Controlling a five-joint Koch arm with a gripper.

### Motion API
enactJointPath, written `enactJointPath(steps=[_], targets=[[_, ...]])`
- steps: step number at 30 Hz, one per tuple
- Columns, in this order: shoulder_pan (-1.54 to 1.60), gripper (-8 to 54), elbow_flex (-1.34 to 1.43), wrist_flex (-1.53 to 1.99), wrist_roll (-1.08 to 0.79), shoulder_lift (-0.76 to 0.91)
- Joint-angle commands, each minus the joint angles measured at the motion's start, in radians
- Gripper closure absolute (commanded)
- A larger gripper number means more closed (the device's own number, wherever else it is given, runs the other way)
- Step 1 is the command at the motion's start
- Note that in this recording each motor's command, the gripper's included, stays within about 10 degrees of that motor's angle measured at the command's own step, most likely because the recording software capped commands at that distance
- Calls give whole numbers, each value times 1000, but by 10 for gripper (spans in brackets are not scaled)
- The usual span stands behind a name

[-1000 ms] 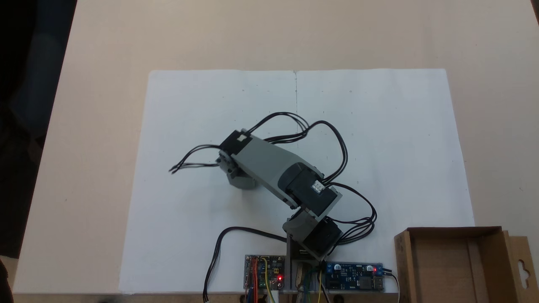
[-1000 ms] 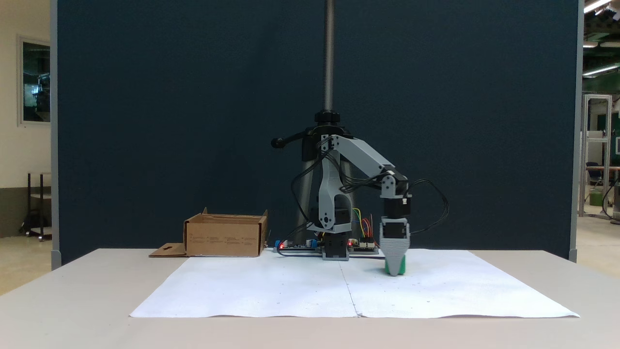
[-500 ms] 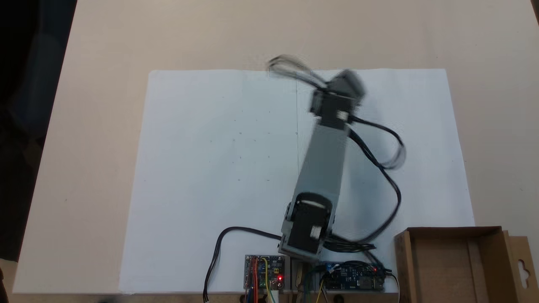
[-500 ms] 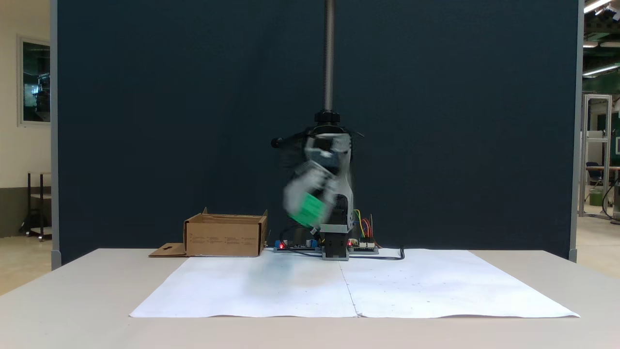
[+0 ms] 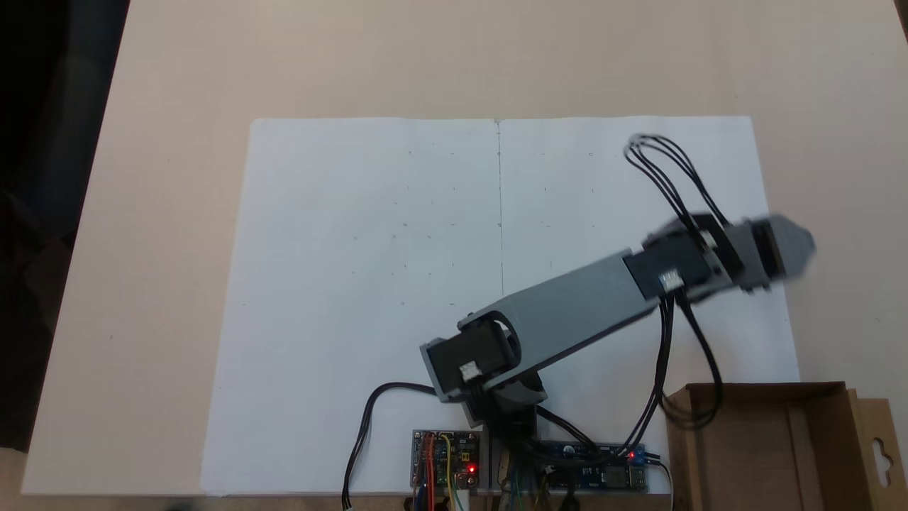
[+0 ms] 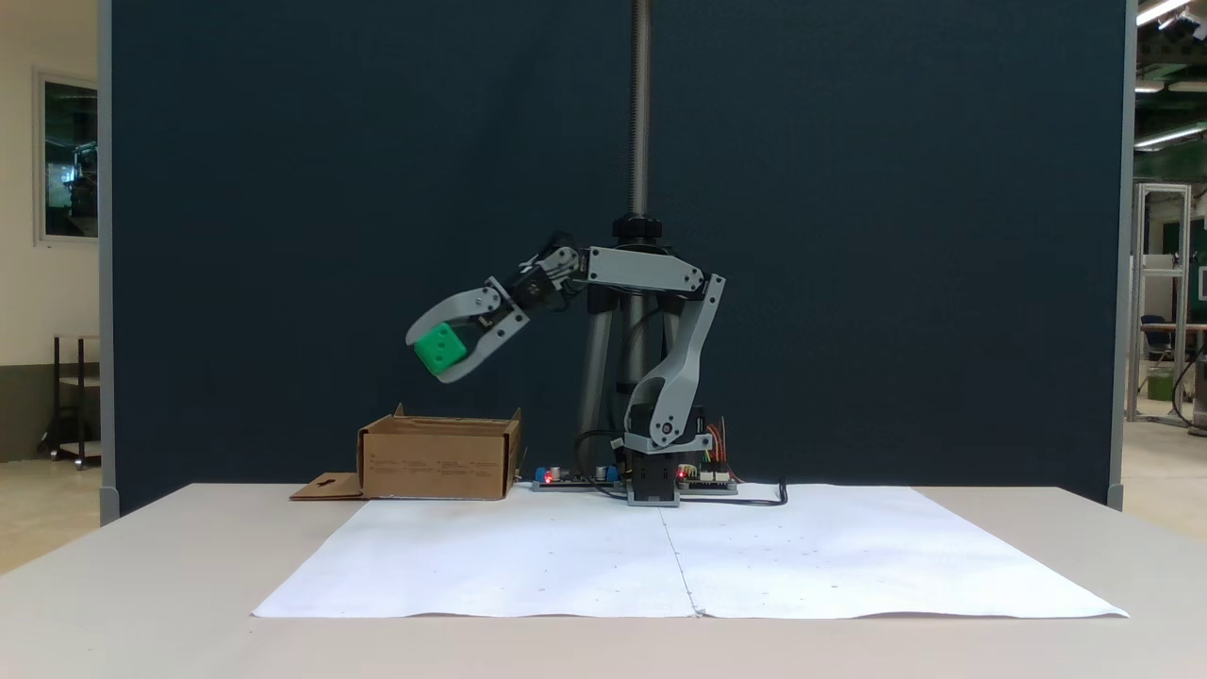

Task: Grasp a green dice and put it in the bin.

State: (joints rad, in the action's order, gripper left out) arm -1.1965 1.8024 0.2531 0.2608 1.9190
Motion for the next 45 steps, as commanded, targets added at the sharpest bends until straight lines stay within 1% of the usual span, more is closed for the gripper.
enactJointPath(steps=[1,9,11,14,19,23,28,29,30,31,33,34,35,41,45], targets=[[-86,329,-61,26,-124,43],[-362,329,-46,77,-301,6],[-420,329,-46,98,-344,-17],[-543,329,-46,141,-457,-72],[-647,329,-46,167,-594,-129],[-670,329,-37,193,-646,-150],[-667,329,-11,190,-652,-160],[-667,308,-11,186,-652,-160],[-667,233,-11,186,-652,-160],[-667,142,-5,181,-652,-161],[-666,91,0,176,-650,-161],[-664,49,5,176,-650,-161],[-663,38,8,176,-650,-160],[-621,37,17,173,-641,-129],[-506,37,18,170,-538,-71]])
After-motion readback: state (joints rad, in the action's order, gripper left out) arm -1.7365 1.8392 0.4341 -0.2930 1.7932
